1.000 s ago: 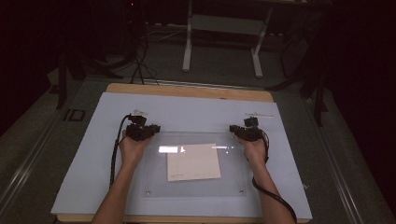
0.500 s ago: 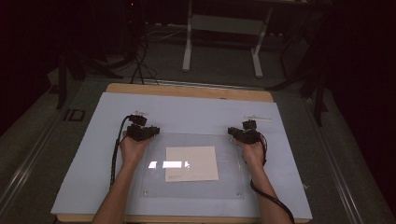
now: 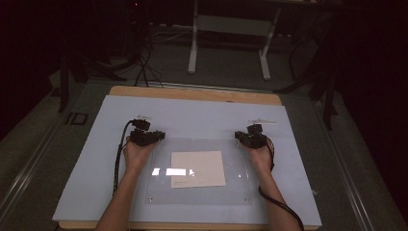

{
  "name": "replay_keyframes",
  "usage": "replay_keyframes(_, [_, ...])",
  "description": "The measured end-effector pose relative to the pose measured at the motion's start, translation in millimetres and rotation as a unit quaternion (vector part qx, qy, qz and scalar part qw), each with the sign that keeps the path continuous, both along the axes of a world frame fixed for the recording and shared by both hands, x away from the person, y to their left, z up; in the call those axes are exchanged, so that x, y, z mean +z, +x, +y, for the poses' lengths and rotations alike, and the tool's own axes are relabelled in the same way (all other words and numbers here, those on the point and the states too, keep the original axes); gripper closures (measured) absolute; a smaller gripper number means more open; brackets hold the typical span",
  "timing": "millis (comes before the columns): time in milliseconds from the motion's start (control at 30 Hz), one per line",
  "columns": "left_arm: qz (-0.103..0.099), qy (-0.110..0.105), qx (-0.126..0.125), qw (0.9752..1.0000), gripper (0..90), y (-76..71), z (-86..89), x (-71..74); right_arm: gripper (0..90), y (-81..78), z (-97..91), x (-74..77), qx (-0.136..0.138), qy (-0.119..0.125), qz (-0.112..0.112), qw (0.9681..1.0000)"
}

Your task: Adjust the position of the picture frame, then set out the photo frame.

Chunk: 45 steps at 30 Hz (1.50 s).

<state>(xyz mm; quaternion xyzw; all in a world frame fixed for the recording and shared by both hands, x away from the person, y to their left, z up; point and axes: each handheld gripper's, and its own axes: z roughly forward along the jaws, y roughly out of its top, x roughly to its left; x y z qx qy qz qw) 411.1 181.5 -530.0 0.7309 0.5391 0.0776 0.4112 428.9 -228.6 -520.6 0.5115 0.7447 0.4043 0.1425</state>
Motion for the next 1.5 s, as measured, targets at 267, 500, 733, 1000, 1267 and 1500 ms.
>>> replay_keyframes(267, [-0.037,-0.012,0.008,0.9992,74.3,-9.2,3.2,0.5,83.0,-2.3,1.8,0.0,0.004,-0.019,-0.011,0.9998])
replay_keyframes(500, [-0.092,-0.006,0.014,0.9956,67.5,-22.2,10.7,7.9,82.9,-2.5,2.1,0.0,0.009,-0.024,-0.016,0.9995])
replay_keyframes(733, [-0.128,-0.010,0.016,0.9915,73.3,-33.3,12.5,4.7,79.0,-8.2,-0.4,1.0,0.013,-0.031,-0.032,0.9989])
replay_keyframes(1000, [-0.139,0.018,0.013,0.9900,81.4,-36.4,7.1,6.0,75.1,-17.2,-11.4,1.1,0.019,-0.021,-0.042,0.9987])
replay_keyframes(1267, [-0.142,0.017,0.012,0.9897,81.8,-37.2,7.6,5.1,71.7,-26.1,-18.3,-2.9,0.031,-0.017,-0.075,0.9966])
replay_keyframes(1500, [-0.141,0.010,0.013,0.9899,81.9,-37.1,8.9,4.2,78.4,-21.3,-12.8,5.4,0.033,-0.020,-0.092,0.9950])
